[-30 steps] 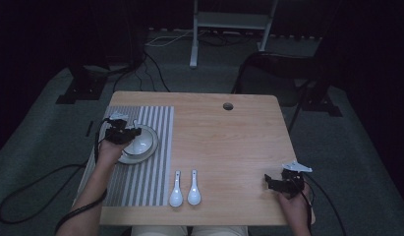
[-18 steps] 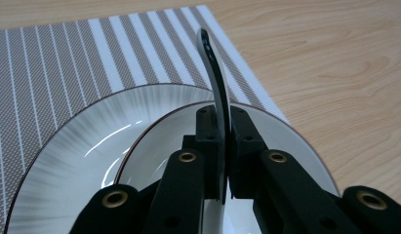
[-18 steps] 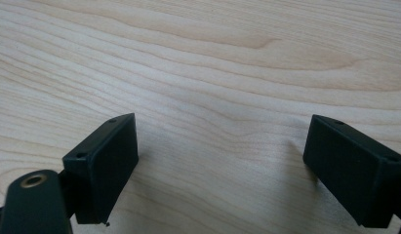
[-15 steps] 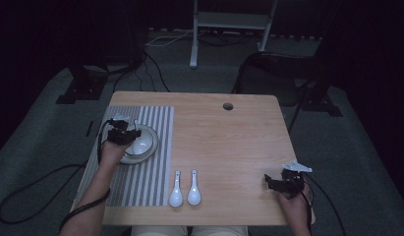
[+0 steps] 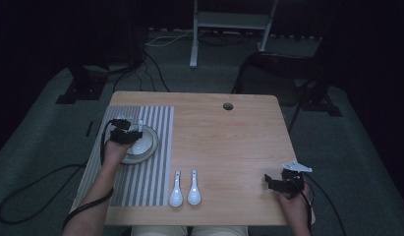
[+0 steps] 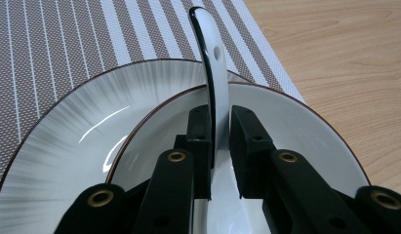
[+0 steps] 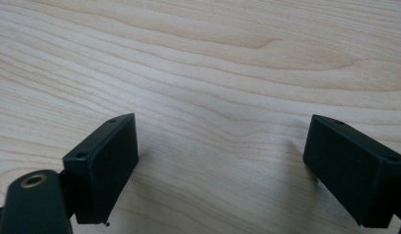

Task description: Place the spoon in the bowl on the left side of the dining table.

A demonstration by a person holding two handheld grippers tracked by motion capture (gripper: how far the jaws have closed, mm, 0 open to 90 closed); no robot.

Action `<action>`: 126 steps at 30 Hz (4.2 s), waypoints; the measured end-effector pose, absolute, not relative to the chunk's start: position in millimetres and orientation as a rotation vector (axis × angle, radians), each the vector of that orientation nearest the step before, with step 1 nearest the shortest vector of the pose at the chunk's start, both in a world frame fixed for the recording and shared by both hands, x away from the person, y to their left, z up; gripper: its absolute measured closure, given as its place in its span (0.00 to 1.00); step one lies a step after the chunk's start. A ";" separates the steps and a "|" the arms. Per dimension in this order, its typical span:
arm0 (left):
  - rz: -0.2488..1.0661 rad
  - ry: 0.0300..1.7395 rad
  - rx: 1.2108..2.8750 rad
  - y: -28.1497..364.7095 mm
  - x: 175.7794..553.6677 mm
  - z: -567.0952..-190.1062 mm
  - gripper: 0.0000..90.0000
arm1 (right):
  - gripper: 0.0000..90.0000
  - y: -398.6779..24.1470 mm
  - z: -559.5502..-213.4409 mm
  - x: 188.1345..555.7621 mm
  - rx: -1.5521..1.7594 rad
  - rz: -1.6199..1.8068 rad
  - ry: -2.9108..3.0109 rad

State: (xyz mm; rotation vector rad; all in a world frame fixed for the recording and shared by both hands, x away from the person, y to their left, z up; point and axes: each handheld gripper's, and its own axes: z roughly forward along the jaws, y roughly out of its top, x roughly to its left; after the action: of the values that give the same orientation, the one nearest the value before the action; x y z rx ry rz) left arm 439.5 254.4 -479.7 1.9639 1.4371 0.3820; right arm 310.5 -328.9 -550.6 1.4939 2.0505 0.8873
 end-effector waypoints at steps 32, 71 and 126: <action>0.424 1.443 1.946 247.9 408.6 -460.6 0.00 | 0.14 -328.9 -550.6 310.5 1.494 0.887 2.051; 0.582 1.334 1.887 270.7 350.8 -476.1 0.00 | 0.14 -328.9 -550.6 310.6 1.494 0.887 2.050; 0.553 1.403 1.806 316.9 251.5 -520.5 0.00 | 0.14 -328.8 -550.5 310.5 1.496 0.887 2.050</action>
State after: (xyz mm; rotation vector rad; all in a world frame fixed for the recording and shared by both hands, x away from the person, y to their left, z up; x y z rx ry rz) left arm 251.5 316.9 -520.5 1.8057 1.4035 0.5535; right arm 310.5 -328.8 -550.5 1.4963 2.0500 0.8873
